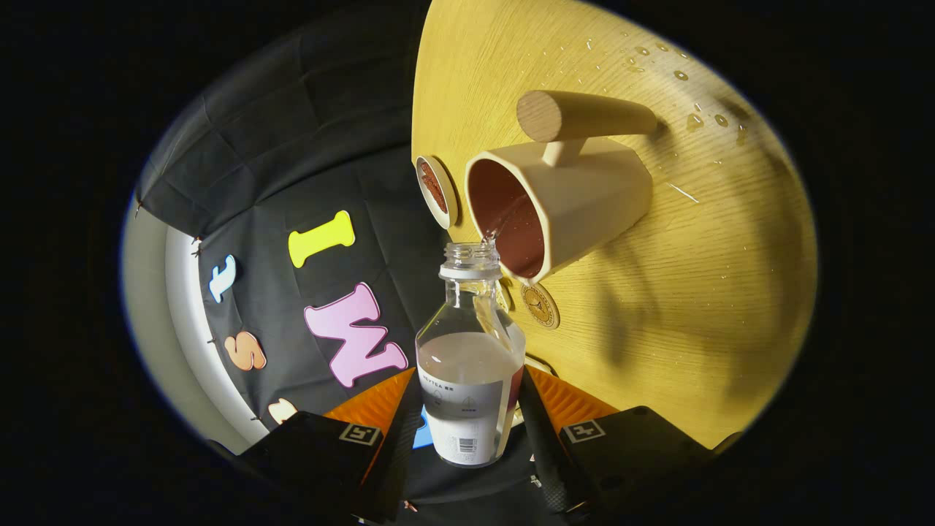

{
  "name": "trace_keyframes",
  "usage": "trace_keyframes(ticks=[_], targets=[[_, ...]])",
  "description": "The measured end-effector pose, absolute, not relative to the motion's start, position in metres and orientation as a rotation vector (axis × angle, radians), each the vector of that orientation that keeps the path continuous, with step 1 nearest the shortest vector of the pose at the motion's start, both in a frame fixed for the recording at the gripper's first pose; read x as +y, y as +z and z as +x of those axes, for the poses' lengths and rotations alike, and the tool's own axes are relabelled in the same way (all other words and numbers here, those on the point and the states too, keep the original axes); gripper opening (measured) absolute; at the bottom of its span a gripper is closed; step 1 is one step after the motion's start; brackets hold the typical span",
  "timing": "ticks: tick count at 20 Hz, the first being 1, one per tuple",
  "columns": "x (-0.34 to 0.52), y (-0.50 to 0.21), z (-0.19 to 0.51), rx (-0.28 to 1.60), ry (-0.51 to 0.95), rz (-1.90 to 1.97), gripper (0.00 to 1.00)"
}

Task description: Take the bottle from table, then pour the juice into the cup, finally place the bottle on the coaster

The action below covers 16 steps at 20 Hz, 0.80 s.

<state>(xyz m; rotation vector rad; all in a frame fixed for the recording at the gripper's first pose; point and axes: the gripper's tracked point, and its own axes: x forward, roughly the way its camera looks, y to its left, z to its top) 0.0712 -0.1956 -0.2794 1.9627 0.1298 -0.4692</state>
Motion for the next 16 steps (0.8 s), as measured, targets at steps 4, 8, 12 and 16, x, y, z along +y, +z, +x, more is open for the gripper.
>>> trace_keyframes(ticks=[4,8,12,16], targets=[[-0.196,-0.275,0.075,0.116,-0.468,1.985,0.75],[-0.202,-0.268,0.078,0.075,-0.474,2.025,0.75],[-0.213,-0.256,0.081,-0.009,-0.492,2.093,0.75],[-0.215,-0.244,0.082,-0.033,-0.491,2.134,0.75]])
